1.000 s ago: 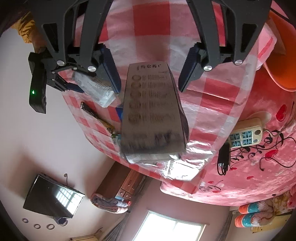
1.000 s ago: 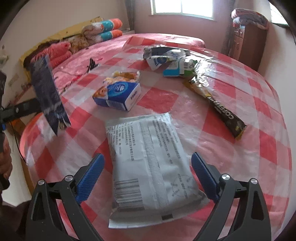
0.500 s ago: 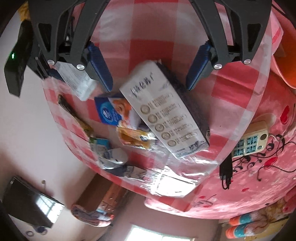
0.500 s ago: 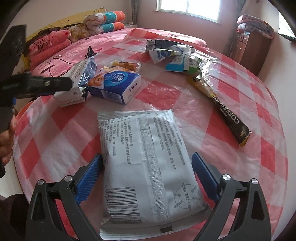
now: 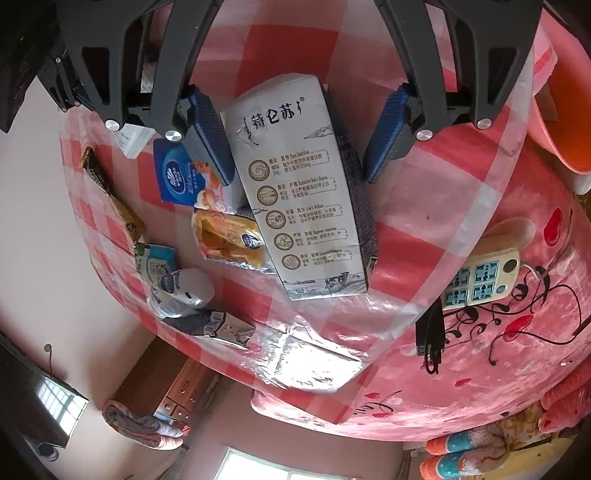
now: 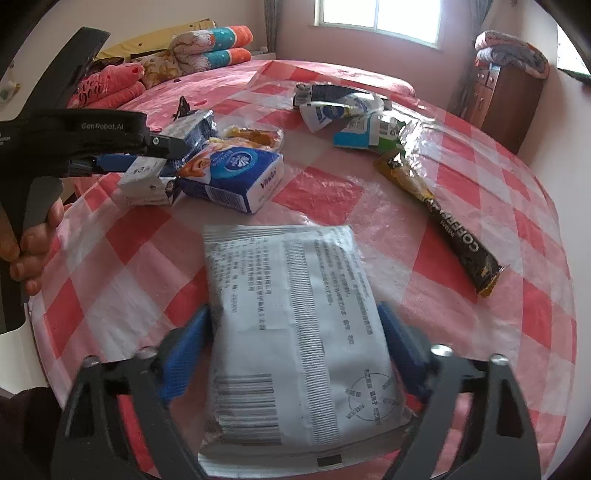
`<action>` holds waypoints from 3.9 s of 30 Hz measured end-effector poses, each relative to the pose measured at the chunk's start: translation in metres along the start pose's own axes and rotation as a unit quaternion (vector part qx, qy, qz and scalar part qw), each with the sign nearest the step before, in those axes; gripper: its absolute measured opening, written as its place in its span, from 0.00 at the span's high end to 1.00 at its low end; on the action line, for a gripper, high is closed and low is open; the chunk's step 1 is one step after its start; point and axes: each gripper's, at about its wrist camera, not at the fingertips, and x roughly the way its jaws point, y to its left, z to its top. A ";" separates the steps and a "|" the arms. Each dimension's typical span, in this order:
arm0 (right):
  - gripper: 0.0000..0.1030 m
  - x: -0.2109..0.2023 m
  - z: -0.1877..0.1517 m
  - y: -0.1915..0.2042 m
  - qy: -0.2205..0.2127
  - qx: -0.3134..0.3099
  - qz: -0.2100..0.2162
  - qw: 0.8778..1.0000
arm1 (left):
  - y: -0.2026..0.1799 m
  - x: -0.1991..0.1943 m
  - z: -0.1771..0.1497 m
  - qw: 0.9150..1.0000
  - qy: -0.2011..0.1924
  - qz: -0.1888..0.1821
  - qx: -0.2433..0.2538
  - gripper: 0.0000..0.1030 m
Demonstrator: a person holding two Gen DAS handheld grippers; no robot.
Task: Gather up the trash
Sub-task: 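Hold the carton in the left gripper while the right grasps the white paper packet, then carry the carton and packet to the orange bucket and open both grippers, then move both grippers back over the remaining trash on the table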
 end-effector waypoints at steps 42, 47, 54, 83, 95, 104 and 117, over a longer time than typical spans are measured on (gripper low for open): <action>0.23 -0.012 0.032 0.012 -0.019 0.099 0.127 0.987 | -0.001 -0.017 -0.046 0.990 0.006 0.005 0.144 0.38; 0.23 -0.008 0.036 0.013 -0.017 0.107 0.146 0.983 | 0.012 -0.027 -0.048 0.994 -0.009 -0.014 0.108 0.38; 0.23 -0.001 0.056 0.043 -0.004 0.102 0.206 0.973 | 0.068 -0.081 -0.052 0.997 -0.065 -0.043 0.014 0.38; 0.11 0.045 0.135 0.249 0.043 -0.004 0.350 0.936 | 0.302 -0.161 -0.131 0.945 -0.138 0.126 -0.269 0.16; 0.08 0.011 0.092 0.163 -0.009 0.055 0.238 0.970 | 0.250 -0.159 -0.109 0.961 -0.177 0.049 -0.209 0.13; 0.08 -0.017 0.055 0.108 -0.009 0.098 0.161 0.982 | 0.184 -0.154 -0.077 0.975 -0.179 -0.002 -0.131 0.10; 0.08 -0.060 0.042 0.034 -0.037 0.139 0.097 0.985 | 0.090 -0.156 -0.054 0.983 -0.178 -0.026 -0.016 0.04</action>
